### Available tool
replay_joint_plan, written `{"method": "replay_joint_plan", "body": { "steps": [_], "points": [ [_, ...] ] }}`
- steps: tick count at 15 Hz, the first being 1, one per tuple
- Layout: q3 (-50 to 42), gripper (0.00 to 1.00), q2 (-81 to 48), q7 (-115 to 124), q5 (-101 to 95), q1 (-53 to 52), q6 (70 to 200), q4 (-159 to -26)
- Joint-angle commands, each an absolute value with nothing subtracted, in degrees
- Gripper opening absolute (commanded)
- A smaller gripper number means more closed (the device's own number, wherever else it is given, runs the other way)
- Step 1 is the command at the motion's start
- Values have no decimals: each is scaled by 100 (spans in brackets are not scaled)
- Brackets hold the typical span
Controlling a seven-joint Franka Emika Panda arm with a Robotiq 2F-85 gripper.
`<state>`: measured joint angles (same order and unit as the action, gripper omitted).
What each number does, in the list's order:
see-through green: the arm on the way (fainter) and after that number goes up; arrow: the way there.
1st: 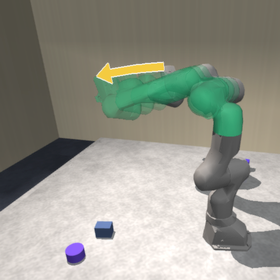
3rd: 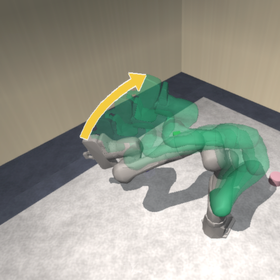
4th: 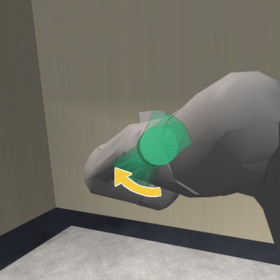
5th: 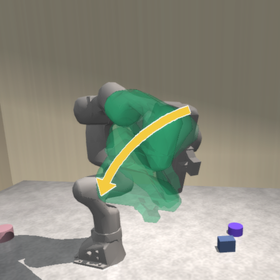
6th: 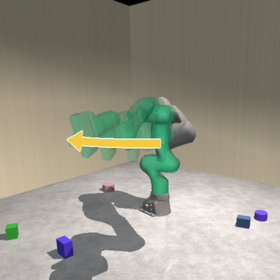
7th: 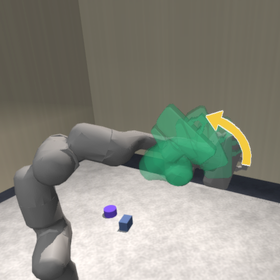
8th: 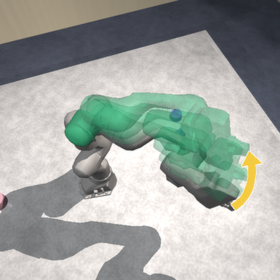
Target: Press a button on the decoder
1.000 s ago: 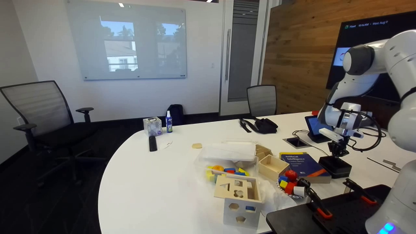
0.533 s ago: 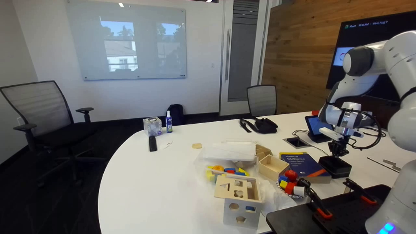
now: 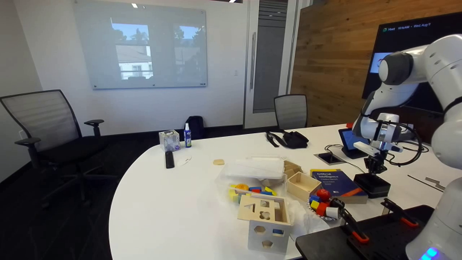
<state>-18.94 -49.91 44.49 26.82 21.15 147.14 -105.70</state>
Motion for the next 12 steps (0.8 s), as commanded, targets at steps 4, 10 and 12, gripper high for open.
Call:
{"method": "replay_joint_plan", "body": {
  "steps": [4,10,12],
  "points": [
    [-2136,0,-4746,4641,2437,1814,14958,-10907],
    [-2139,26,-4221,4441,2367,1616,15336,-11389],
    [-2112,34,-3997,4355,2293,1529,15466,-11645]
  ]
}}
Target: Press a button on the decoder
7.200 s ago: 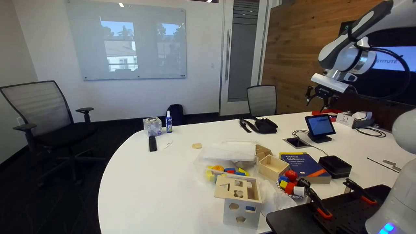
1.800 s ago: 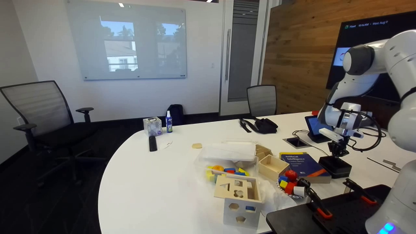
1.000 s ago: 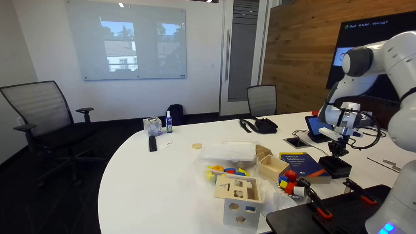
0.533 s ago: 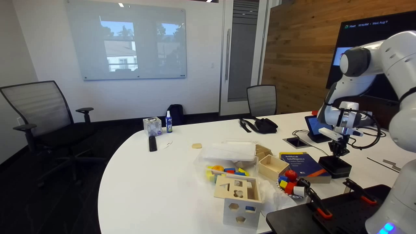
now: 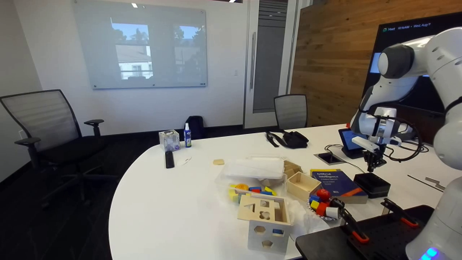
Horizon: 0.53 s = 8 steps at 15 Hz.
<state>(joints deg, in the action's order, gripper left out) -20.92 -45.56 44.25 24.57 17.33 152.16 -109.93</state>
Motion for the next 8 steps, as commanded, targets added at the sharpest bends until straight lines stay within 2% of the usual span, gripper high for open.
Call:
{"method": "replay_joint_plan", "body": {
  "steps": [1,8],
  "points": [
    [-2083,40,-3861,4295,2256,1492,15507,-11794],
    [-1902,93,-3106,3756,1904,1103,15621,-12745]
  ]
}}
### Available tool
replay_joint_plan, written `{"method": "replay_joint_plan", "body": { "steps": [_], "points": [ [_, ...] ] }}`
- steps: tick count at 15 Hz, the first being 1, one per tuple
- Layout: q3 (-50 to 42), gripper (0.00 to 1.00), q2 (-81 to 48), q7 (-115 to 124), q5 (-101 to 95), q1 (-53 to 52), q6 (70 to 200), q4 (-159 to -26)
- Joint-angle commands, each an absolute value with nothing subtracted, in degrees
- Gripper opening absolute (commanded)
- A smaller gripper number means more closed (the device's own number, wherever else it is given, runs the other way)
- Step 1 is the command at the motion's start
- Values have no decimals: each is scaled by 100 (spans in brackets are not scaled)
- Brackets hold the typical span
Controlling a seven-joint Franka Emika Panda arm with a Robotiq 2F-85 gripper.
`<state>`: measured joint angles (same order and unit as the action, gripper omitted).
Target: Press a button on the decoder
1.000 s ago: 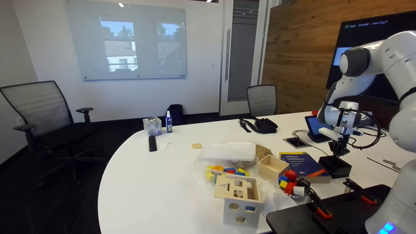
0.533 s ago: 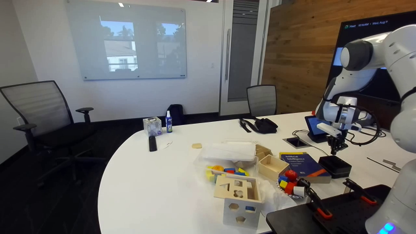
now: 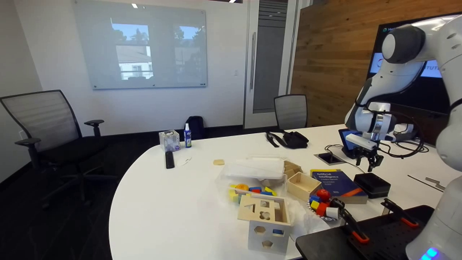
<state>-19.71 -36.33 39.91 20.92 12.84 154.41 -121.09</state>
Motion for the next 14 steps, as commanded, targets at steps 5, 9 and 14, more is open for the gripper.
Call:
{"method": "replay_joint_plan", "body": {
  "steps": [5,9,14],
  "points": [
    [-1804,100,-2628,3516,1590,665,15842,-13453],
    [-1840,100,-2263,3463,1271,313,16114,-13975],
    [-1863,100,-1999,3495,956,70,16316,-14355]
  ]
}}
